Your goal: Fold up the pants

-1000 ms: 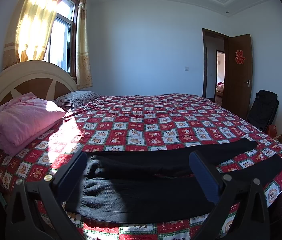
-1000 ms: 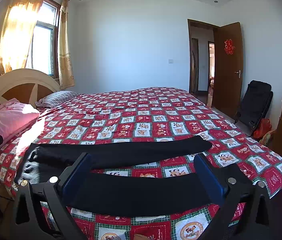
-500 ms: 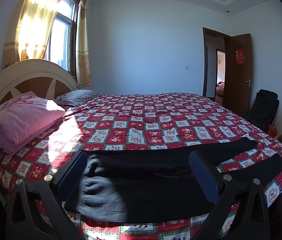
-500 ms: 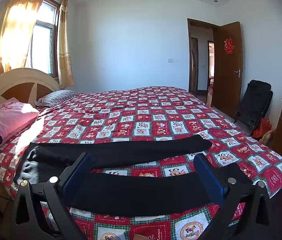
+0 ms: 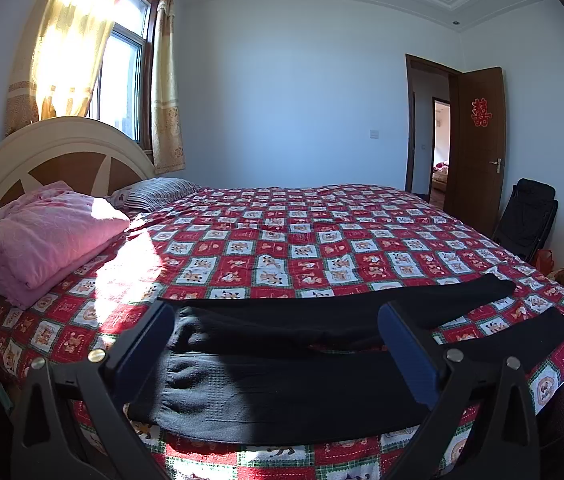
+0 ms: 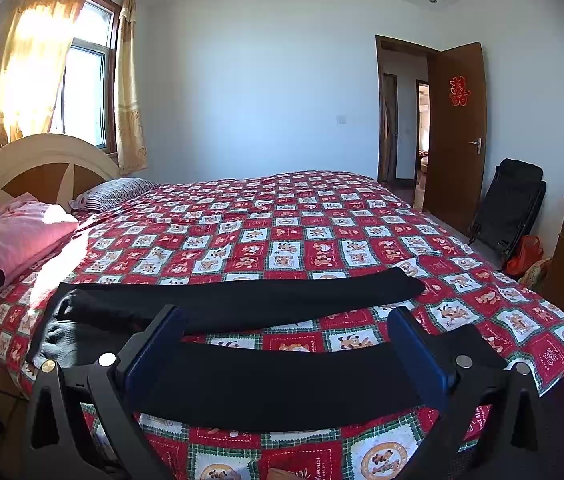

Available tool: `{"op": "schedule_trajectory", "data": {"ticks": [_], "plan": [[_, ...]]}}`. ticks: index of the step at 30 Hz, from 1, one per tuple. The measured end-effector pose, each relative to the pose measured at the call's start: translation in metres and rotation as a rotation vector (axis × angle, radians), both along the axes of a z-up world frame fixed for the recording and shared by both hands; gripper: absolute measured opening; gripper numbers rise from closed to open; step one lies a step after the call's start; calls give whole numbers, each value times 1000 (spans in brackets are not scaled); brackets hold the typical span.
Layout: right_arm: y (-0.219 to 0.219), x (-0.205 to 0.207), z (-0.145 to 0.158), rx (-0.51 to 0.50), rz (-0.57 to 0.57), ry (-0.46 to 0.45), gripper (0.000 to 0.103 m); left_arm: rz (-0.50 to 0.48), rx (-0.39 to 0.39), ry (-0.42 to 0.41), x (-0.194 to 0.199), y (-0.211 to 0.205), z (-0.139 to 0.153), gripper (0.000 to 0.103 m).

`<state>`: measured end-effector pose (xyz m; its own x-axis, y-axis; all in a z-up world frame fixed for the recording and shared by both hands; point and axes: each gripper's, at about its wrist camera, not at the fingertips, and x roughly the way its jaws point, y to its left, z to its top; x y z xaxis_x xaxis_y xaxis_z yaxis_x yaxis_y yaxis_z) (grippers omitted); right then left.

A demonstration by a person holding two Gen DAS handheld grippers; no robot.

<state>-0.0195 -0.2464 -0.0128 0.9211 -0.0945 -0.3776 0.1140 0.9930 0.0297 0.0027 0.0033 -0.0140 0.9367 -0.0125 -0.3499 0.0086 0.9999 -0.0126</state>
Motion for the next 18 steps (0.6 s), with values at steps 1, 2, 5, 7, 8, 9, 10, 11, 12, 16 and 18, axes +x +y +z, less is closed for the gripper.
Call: {"op": "schedule_trajectory", "data": {"ticks": [1, 2, 5, 7, 8, 9, 10, 11, 12, 16, 18], "plan": [[0, 0, -1, 0, 1, 1, 102, -1, 2, 1, 1, -2, 5, 103], [0, 0, 0, 0, 2, 2, 102, -1, 2, 2, 1, -2, 4, 103], [0, 1, -1, 0, 3, 3, 102, -1, 2, 1, 1, -2, 3, 103], [0, 0, -1, 0, 2, 3, 102, 0, 2, 2, 1, -3, 3, 103], [0, 1, -1, -1, 3, 3, 102, 0, 2, 2, 1, -3, 3, 103], [-1, 0, -1, -1, 3, 4, 102, 0, 2, 2, 1, -3, 3, 103], [-1, 0, -1, 0, 3, 3, 102, 0, 2, 2, 1, -3, 3, 103], [-1, 0, -1, -1, 3, 4, 102, 0, 2, 2, 1, -3, 3, 103], [-1, 1, -1, -1, 2, 5, 102, 0, 2, 3, 1, -3, 3, 103], [-1, 2, -3, -3, 2, 9, 102, 0, 2, 3, 1, -3, 3, 103], [-1, 2, -3, -2, 3, 10, 102, -1, 2, 3, 1, -3, 3, 103]]}}
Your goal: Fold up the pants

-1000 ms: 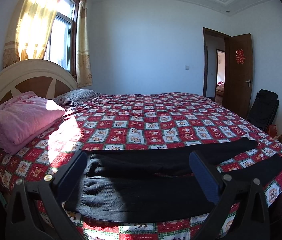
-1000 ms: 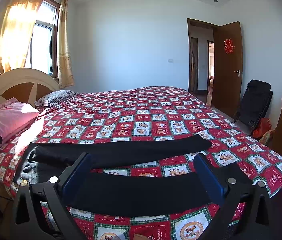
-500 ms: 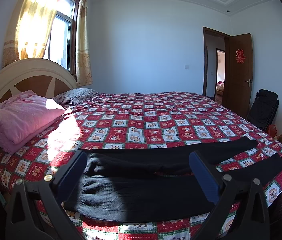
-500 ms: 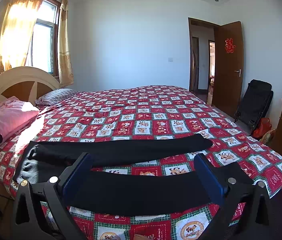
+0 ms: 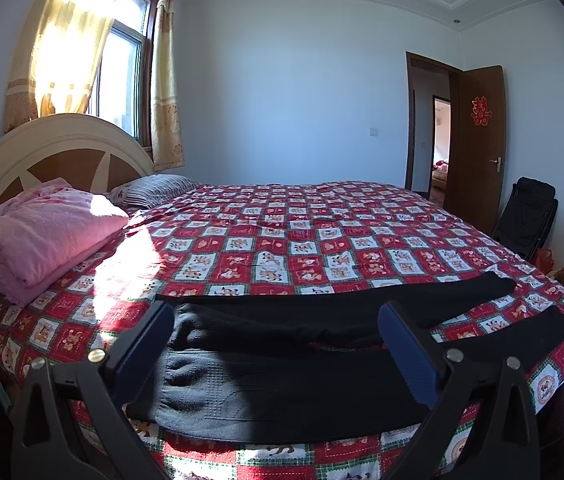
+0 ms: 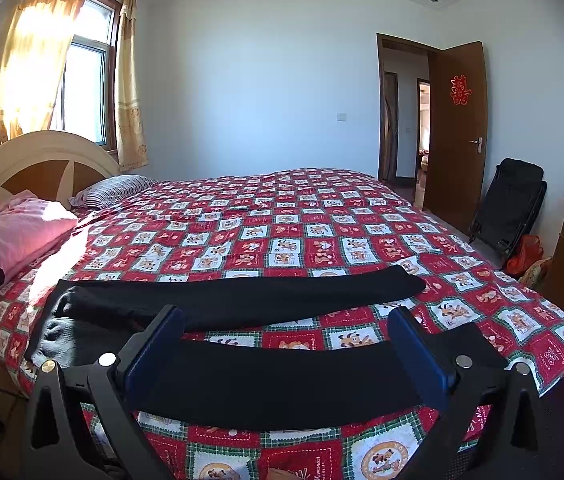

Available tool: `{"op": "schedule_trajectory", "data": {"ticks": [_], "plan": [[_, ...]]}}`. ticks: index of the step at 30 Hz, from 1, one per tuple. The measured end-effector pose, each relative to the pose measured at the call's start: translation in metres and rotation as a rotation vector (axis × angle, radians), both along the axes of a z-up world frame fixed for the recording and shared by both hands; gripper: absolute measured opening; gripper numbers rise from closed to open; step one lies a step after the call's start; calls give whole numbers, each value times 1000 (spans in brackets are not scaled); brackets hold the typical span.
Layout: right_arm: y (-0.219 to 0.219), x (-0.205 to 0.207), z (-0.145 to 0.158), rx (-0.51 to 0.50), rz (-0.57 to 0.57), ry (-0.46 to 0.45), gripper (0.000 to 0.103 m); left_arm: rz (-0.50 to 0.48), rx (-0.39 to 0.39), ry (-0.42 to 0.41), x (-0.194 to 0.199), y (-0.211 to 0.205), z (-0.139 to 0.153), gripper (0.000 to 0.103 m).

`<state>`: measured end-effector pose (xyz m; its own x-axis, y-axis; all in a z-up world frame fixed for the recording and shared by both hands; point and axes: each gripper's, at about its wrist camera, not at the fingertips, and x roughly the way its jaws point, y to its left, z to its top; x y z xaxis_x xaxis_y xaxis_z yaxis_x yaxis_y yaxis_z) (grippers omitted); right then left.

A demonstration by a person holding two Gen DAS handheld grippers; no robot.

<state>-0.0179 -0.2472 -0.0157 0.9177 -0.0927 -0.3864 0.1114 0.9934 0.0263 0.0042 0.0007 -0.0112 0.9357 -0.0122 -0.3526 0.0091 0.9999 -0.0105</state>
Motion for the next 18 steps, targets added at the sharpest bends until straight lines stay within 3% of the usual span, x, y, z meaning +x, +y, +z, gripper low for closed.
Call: {"op": "schedule_trajectory", "data": {"ticks": [11, 18], "plan": [[3, 2, -1, -3, 2, 6, 102, 1, 0, 2, 0, 0, -1, 103], [4, 6, -6, -4, 6, 20, 102, 1, 1, 19, -3, -5, -18, 103]]}}
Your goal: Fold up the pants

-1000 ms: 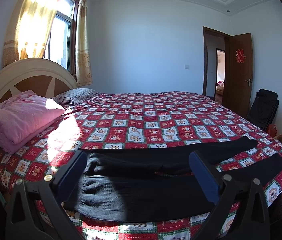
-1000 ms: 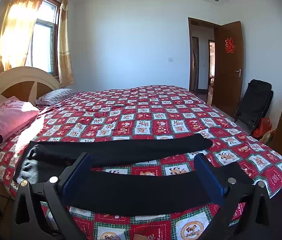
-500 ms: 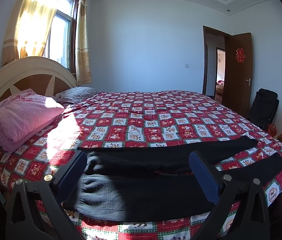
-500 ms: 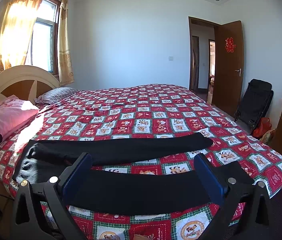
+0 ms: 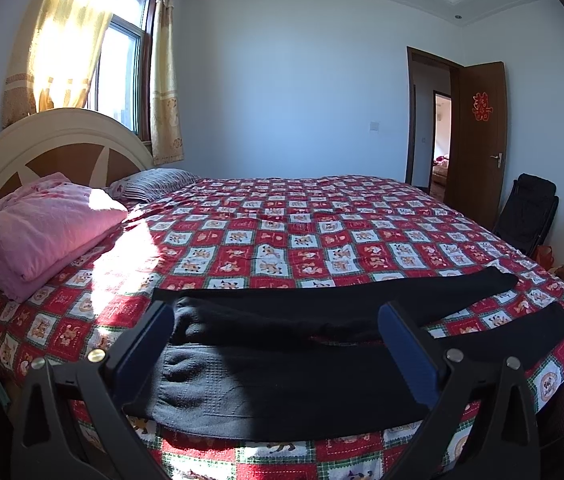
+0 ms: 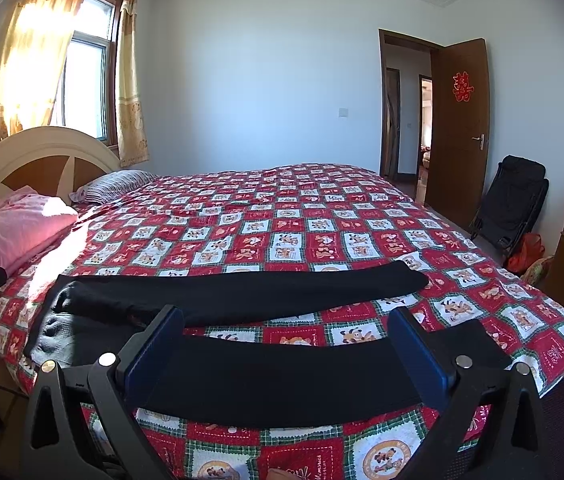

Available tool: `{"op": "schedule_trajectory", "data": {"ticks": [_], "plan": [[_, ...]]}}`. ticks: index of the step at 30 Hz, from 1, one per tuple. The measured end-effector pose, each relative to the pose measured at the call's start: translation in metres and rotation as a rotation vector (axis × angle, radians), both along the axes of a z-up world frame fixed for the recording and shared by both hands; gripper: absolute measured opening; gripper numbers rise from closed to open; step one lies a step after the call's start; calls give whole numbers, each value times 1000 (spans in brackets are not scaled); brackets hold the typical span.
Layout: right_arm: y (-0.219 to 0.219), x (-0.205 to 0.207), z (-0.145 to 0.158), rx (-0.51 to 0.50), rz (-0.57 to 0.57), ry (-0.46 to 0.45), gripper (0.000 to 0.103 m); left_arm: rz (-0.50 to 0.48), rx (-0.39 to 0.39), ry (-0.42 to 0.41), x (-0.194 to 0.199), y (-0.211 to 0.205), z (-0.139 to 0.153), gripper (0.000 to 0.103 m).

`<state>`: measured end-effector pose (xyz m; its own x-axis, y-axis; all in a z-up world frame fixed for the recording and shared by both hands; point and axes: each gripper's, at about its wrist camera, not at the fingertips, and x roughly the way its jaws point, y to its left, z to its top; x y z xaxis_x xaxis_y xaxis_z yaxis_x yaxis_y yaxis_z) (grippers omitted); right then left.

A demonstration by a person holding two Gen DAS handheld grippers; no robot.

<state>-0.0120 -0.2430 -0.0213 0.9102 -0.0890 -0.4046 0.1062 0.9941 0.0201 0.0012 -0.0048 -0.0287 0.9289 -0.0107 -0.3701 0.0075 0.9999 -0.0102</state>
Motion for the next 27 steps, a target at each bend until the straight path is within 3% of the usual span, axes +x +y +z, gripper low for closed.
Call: {"op": "schedule_trajectory", "data": {"ticks": [8, 11, 14, 23, 27], "plan": [[0, 17, -20, 3, 65, 40, 102, 27, -6, 79, 36, 21, -26, 103], [-3, 33, -37, 4, 78, 86, 102, 96, 24, 111, 64, 47, -43, 103], [-8, 49, -55, 14, 100, 132, 102, 152, -12, 188, 98, 82, -64, 103], [-41, 91, -90, 66, 72, 220, 102, 203, 5, 262, 190, 152, -85, 103], [-52, 112, -93, 68, 77, 254, 95, 201, -46, 335, 228, 178, -103, 92]]}}
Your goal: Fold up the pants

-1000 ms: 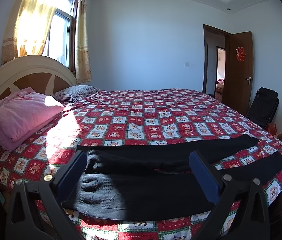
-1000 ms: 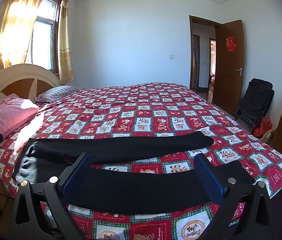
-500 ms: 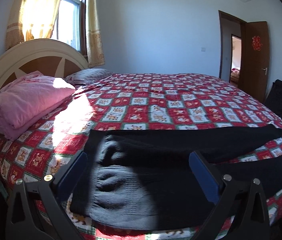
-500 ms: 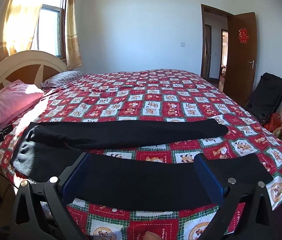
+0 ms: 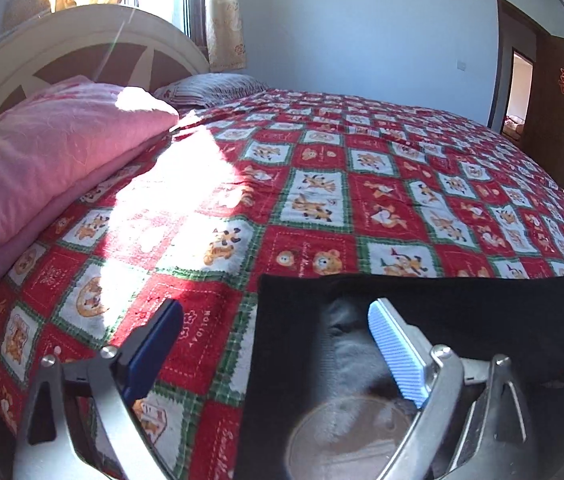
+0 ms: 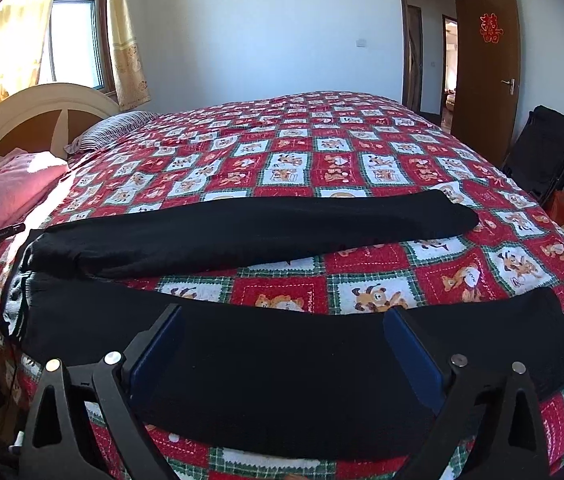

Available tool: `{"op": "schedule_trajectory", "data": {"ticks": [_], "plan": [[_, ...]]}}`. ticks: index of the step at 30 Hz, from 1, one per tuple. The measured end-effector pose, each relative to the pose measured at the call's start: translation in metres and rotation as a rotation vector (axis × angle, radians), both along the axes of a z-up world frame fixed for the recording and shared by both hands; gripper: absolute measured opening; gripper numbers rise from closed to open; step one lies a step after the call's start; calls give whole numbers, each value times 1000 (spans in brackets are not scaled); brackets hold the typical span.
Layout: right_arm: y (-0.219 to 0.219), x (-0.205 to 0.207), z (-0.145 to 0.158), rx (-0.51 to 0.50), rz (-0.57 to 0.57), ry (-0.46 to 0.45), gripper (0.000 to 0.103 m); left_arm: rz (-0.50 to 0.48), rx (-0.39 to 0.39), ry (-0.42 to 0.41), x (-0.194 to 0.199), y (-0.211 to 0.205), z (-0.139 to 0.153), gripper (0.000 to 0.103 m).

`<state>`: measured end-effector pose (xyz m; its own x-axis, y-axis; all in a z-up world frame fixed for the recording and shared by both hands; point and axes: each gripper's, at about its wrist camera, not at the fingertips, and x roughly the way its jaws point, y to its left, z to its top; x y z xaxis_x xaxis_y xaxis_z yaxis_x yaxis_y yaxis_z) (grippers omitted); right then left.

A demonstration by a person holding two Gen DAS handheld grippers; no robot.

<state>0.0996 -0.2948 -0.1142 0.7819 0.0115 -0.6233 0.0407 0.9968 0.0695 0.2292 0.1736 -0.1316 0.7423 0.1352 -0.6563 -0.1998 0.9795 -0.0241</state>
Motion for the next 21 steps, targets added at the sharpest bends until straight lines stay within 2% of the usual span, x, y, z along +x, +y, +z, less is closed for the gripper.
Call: {"op": "schedule_trajectory", "data": {"ticks": [2, 5, 6, 8, 10, 15, 17, 18, 20, 21], "plan": [[-5, 14, -2, 0, 4, 29, 87, -8, -15, 29, 14, 5, -9, 83], [-12, 31, -5, -7, 4, 60, 81, -25, -44, 58, 30, 9, -17, 80], [-14, 37, -5, -10, 4, 65, 79, -36, -56, 67, 33, 9, -20, 73], [-19, 47, -6, -6, 6, 72, 73, -52, -81, 91, 42, 10, -25, 54], [-28, 60, -7, -3, -4, 90, 69, -62, -110, 116, 50, 13, -33, 48], [-60, 89, -6, 5, -54, 118, 69, -84, -115, 129, 54, 12, -39, 48], [-81, 103, -4, 27, -88, 135, 66, -101, -109, 130, 56, 12, -38, 42], [-96, 111, -2, 44, -110, 146, 60, -113, -104, 128, 56, 10, -37, 38], [-120, 125, 0, 62, -149, 162, 57, -157, -124, 123, 57, 8, -35, 17], [-134, 133, 2, 66, -178, 166, 57, -164, -124, 119, 57, 6, -34, 16]]}}
